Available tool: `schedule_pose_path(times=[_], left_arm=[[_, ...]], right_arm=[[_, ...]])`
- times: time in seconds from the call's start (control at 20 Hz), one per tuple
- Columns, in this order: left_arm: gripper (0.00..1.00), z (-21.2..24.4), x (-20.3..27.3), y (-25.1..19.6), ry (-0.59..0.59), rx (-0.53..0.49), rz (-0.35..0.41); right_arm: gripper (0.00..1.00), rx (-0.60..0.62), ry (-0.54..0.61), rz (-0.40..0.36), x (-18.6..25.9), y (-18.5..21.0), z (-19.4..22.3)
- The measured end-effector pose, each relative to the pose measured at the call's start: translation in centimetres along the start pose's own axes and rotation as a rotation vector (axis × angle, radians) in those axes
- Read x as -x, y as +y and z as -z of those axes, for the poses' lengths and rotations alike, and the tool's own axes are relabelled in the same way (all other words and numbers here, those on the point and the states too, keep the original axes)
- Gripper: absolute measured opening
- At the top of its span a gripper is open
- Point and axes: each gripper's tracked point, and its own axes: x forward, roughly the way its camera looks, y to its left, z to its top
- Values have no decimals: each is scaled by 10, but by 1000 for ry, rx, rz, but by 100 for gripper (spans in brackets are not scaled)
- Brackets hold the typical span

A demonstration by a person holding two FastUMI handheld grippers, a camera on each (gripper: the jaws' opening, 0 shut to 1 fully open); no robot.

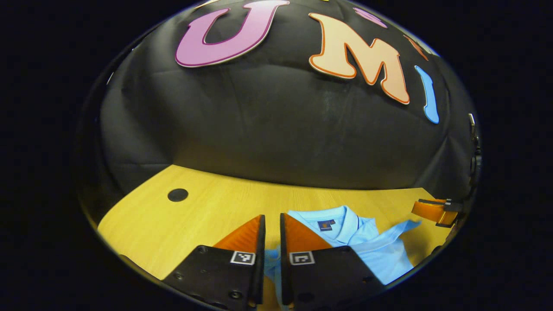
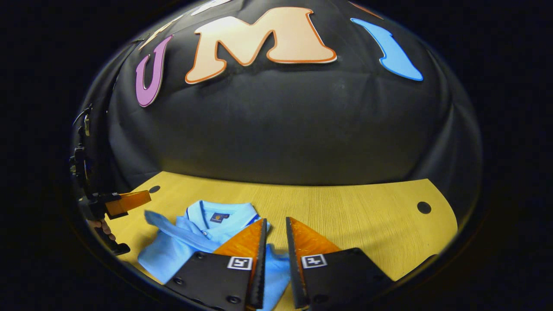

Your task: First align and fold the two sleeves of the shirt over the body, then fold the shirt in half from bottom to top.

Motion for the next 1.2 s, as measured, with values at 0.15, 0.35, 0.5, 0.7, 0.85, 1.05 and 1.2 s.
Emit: schedule_pose_path(times=[0.15,0.35,0.5,0.7,0.85,1.05,1.2], left_arm=[[47,-16,23,2,-21,11,-4],[89,-40,59,8,-104,7,-31],[91,-36,91,-1,-126,-1,-2],[90,-12,133,-10,-93,30,44],[90,7,163,-19,-69,80,80],[90,19,192,-18,-78,82,67],[90,25,204,-19,-86,58,54]], right_arm=[[92,-37,-34,-39,19,7,-14],[98,-45,-108,-43,53,-1,-29],[98,-54,-150,-52,86,-8,-27],[99,-55,-170,-100,135,-8,-10],[99,-38,-217,-125,172,-7,-5],[98,14,-275,-122,215,-13,-3],[98,51,-296,-118,233,-16,1]])
